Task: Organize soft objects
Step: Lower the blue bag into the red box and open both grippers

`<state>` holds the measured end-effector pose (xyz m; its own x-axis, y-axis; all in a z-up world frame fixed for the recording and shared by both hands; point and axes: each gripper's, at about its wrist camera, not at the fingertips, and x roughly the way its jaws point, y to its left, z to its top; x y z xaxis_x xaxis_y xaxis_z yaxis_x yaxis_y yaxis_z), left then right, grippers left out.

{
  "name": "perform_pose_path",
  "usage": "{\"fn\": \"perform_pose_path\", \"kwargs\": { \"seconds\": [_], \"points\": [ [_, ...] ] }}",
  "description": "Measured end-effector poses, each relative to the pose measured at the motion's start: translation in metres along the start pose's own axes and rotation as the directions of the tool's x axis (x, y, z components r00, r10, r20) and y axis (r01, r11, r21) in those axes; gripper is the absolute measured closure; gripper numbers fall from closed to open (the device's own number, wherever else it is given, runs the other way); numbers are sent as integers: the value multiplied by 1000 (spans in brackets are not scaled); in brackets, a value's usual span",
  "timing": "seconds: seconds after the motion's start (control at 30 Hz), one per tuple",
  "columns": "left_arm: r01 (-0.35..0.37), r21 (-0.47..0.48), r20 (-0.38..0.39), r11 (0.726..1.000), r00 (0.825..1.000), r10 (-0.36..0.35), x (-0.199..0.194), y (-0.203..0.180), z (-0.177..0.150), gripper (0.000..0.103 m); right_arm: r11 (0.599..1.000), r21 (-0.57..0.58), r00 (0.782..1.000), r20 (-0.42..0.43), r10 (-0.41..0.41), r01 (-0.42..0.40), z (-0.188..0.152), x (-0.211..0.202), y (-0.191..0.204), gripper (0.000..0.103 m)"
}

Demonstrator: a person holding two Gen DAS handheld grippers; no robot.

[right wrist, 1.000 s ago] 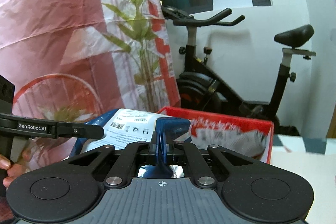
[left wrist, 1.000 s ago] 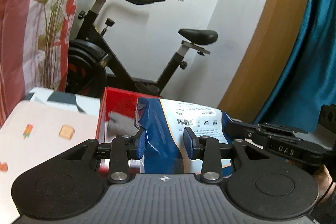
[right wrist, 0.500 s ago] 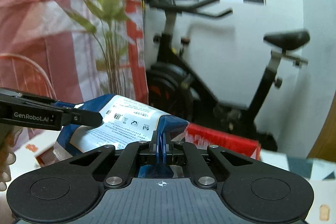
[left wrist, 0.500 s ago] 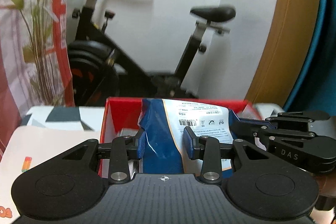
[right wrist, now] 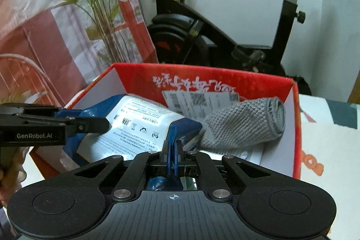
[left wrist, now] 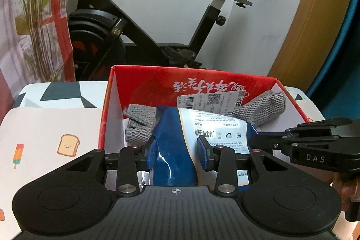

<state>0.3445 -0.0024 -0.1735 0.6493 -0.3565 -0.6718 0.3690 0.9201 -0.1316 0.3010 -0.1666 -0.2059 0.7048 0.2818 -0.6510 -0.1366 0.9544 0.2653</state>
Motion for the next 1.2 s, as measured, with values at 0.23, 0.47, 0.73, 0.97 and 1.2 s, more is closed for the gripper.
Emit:
{"fn": "perform_pose_path", "kwargs": {
  "seconds": [0.23, 0.47, 0.73, 0.97, 1.2],
  "points": [
    [-26, 0, 8, 1000, 1000, 26, -1, 3, 1, 62, 1000, -17, 1000, -24, -13, 12, -1, 4, 4, 100],
    [-20, -7, 31, 1000, 999, 20, -6, 3, 2, 58, 999, -43, 998, -63, -25, 23, -4, 7, 7, 99],
    [-7, -22, 39, 1000, 999, 8, -9, 5, -3, 58, 998, -61, 991, -134, -2, -6, -5, 20, 30, 98],
    [-15, -15, 47, 1000, 999, 15, -14, 1, -6, 58, 998, -47, 990, -126, -56, 50, -4, 14, 29, 94],
    [-21, 3, 64, 1000, 998, 21, -30, -5, -10, 58, 977, -102, 983, 11, -186, 186, -3, -22, 34, 73]
  ]
}}
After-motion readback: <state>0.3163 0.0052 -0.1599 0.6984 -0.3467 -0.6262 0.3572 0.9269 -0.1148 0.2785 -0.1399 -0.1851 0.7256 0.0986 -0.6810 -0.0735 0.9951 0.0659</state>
